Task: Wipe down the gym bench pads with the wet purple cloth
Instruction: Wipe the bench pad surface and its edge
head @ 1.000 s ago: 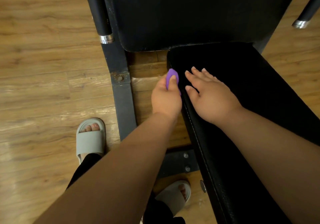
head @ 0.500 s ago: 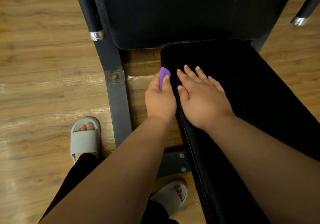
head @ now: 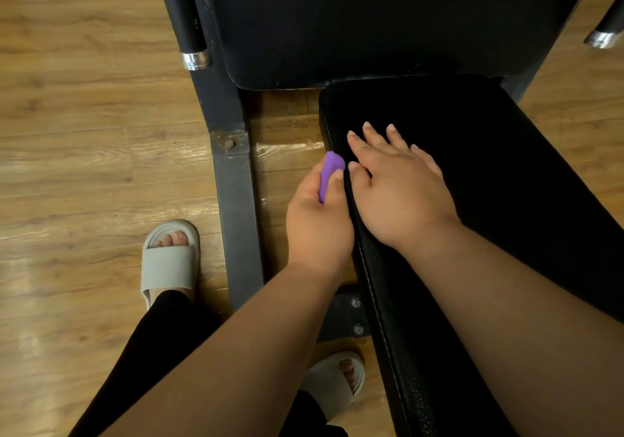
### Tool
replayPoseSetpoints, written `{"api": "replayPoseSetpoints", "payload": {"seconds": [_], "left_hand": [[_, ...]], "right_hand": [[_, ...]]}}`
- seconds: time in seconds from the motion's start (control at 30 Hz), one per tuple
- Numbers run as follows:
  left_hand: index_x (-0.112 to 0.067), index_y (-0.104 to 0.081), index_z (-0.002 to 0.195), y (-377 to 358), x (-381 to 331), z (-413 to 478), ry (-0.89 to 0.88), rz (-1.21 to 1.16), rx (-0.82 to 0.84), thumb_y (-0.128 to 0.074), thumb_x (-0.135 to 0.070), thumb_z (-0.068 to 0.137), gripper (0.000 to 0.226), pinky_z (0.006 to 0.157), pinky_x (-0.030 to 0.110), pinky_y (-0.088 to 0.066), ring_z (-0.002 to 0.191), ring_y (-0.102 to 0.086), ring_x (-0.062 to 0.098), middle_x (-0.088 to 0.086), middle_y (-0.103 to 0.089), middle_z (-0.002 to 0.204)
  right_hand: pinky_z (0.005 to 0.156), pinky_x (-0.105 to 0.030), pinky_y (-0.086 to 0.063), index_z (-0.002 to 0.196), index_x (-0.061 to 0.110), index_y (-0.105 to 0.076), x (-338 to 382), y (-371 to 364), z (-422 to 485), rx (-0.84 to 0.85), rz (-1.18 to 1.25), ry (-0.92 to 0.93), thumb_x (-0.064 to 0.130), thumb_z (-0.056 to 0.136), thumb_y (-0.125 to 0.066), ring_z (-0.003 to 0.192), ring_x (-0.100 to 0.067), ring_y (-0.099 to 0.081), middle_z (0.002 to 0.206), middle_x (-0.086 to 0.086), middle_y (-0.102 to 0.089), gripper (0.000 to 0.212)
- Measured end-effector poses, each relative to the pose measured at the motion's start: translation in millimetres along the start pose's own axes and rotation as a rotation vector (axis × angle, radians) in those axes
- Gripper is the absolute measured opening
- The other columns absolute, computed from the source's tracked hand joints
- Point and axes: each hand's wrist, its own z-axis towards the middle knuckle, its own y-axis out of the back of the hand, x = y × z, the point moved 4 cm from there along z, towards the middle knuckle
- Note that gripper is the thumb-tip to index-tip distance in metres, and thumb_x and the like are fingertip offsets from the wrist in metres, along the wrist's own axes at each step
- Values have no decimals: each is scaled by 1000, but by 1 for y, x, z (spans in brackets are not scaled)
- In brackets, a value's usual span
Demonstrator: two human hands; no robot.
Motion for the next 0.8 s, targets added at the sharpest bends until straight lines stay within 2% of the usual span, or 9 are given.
{"api": "replayPoseSetpoints", "payload": {"seconds": [0.13,0.23,0.33,0.43,0.57,0.63,0.8], "left_hand": [[-23,-56,133,-4,-5,23,37,-10,-69,-49,-28,101,34,100,37,-50,110,-61,10,-4,-66,118],[-23,-56,133,-7,-10,40,110,-128,-85,-48,-27,101,33,99,36,-50,105,-62,8,-8,-66,109],[-24,-59,128,-4,-1,15,58,-91,-47,-48,-28,101,30,93,31,-53,101,-65,7,-5,-70,106],[-25,-67,110,0,7,6,60,-118,-8,-48,-27,101,21,84,31,-55,91,-69,10,-2,-73,95],[-32,-62,88,-6,2,32,253,-273,-71,-48,-28,101,19,87,38,-56,91,-70,17,-1,-72,91],[-30,-63,90,-7,5,31,276,-343,-73,-48,-27,101,20,88,39,-57,92,-70,19,1,-73,91],[-27,-66,92,-2,12,6,226,-327,-22,-46,-25,102,23,87,36,-56,95,-70,21,5,-74,95]], "right_hand": [[119,-32,0,152,37,-17,2,1,-2,-10,13,1,35,104,-25,149,-10,3,161,12,-9,49],[119,-32,-1,152,36,-18,3,1,-2,-13,12,3,34,104,-26,149,-10,2,161,12,-10,48],[119,-32,-1,152,36,-19,2,1,-2,-17,16,-2,34,104,-26,149,-10,1,161,12,-11,48],[119,-32,-1,152,36,-20,3,1,-3,-20,11,0,33,104,-26,149,-10,0,161,13,-12,48],[119,-32,-3,150,37,-24,4,1,-4,-39,15,6,34,104,-28,148,-8,-3,160,14,-15,47],[120,-32,-5,150,38,-26,4,1,-4,-51,13,10,34,104,-29,148,-6,-5,159,14,-17,46],[119,-30,-4,149,39,-26,5,2,-5,-51,21,7,34,103,-30,147,-5,-6,159,15,-18,46]]}}
